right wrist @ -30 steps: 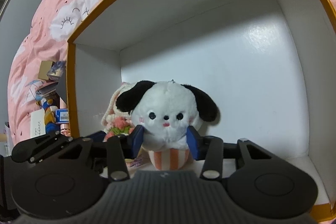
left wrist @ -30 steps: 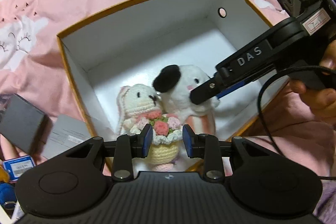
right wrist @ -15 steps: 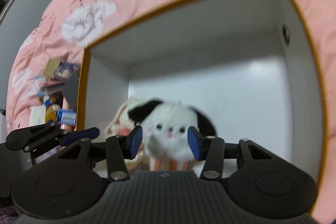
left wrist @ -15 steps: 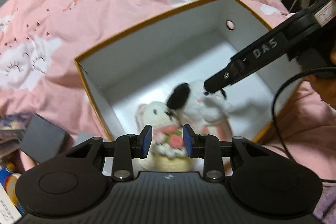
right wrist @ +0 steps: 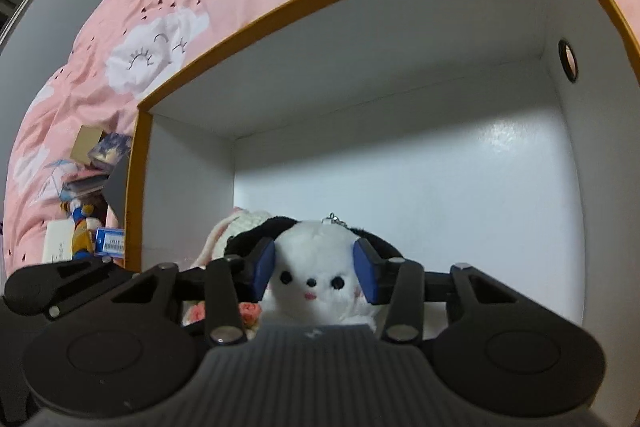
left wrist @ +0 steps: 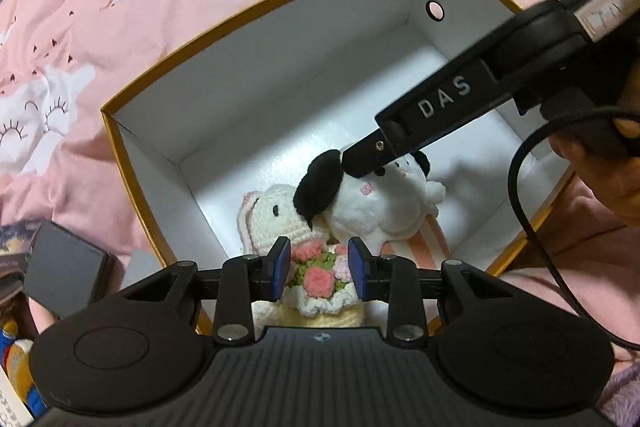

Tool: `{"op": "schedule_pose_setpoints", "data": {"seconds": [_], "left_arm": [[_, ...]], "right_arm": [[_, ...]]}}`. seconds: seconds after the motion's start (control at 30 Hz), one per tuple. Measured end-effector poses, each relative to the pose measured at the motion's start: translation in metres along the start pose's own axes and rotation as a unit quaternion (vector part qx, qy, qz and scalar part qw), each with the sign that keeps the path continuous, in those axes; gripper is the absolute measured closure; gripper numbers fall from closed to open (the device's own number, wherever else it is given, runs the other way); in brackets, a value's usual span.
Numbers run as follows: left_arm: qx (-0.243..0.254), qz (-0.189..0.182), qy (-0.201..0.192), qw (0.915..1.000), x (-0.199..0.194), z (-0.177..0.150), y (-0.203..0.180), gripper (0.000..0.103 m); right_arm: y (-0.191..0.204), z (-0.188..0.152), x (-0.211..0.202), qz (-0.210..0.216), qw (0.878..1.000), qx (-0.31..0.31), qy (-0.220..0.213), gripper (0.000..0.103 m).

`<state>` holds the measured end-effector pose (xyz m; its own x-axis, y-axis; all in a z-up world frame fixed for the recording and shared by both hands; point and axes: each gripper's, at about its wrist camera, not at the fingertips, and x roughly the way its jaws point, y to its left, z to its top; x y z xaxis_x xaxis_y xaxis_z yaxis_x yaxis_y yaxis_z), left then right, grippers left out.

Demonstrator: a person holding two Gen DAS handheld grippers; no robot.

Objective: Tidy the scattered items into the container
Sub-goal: 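Lower both toys into the box and open both tools, then withdraw both tools from the box toward the remaining items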

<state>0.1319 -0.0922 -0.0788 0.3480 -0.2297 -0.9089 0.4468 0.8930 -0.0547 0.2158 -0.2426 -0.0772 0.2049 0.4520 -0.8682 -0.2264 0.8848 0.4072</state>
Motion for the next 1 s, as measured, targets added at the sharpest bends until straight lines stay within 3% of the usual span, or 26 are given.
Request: {"op": "schedule_pose_setpoints", "data": {"seconds": [0.23, 0.37, 0.57, 0.63, 0.73, 1.0], "left_arm": [[-0.008, 0.010, -0.010, 0.9999, -0.002, 0.001, -0.003, 0.067], [-0.008, 0.015, -0.046, 0.9988, -0.021, -0.006, -0.008, 0.067], [-0.025, 0.024, -0.096, 0.9948, -0.051, -0.016, -0.003, 0.061], [-0.031, 0.034, -0.107, 0.9932, -0.059, -0.021, -0.001, 0.053], [-0.044, 0.055, -0.126, 0.9895, -0.076, -0.023, 0.007, 0.052], [-0.094, 0.132, -0.133, 0.9776, -0.104, -0.041, 0.039, 0.055]], "right_arm": [[0.006, -0.004, -0.001, -0.012, 1.000, -0.015, -0.014, 0.054], [0.014, -0.011, -0.010, -0.033, 0.998, -0.036, -0.038, 0.046], [0.024, -0.025, -0.030, -0.057, 0.992, -0.069, -0.093, 0.046], [0.032, -0.030, -0.040, -0.067, 0.986, -0.088, -0.128, 0.046], [0.048, -0.036, -0.050, -0.065, 0.977, -0.123, -0.159, 0.045], [0.105, -0.037, -0.039, -0.017, 0.967, -0.208, -0.149, 0.042]]}}
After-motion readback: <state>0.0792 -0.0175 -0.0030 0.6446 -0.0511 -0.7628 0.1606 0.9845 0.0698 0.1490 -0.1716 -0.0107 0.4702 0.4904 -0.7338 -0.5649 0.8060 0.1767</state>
